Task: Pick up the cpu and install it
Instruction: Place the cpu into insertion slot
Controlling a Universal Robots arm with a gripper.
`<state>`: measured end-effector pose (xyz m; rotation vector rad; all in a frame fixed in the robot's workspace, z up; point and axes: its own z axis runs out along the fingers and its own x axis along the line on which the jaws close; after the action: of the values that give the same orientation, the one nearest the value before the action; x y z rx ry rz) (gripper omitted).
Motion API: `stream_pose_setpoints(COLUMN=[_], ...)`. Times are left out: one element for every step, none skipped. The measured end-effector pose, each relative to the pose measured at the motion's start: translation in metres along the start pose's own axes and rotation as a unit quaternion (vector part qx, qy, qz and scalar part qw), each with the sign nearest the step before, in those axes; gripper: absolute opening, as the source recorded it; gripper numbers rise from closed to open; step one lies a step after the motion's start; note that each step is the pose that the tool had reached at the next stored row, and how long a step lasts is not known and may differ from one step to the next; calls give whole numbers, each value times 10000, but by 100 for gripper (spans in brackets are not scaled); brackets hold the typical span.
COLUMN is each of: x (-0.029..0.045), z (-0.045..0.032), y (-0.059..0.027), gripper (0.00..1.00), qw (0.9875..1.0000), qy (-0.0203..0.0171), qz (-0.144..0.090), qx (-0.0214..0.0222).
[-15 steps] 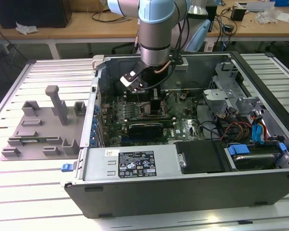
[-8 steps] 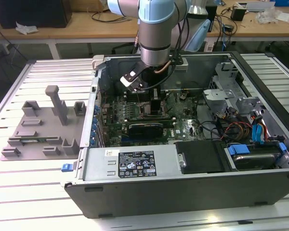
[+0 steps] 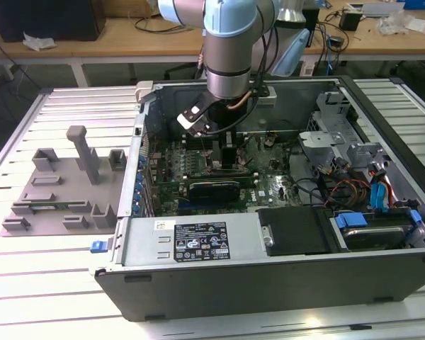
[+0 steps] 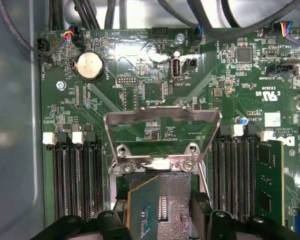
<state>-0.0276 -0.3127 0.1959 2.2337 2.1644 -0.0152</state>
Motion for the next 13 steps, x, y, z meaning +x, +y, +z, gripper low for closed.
stream_pose_setpoints(x=[0,-1,-2,-3,-3,-4,-4,-4,-6,-6,-7,-9,-10], z=[-14,-39,-76,-101,-116,-129,-148,-166,-205,-233,-264,-324,-351], y=[1,1,1,2,2,2,2,3,3,4,4,5,6], gripper=[60,60,60,60,60,60,60,60,60,60,60,60,60], qw=[10000,10000,10000,10000,10000,10000,10000,10000,10000,10000,10000,10000,10000], qy=[2,0,1,1,1,1,1,1,1,1,1,1,1], qz=[0,0,0,0,0,0,0,0,0,0,0,0,0], qx=[-2,0,0,0,0,0,0,0,0,0,0,0,0])
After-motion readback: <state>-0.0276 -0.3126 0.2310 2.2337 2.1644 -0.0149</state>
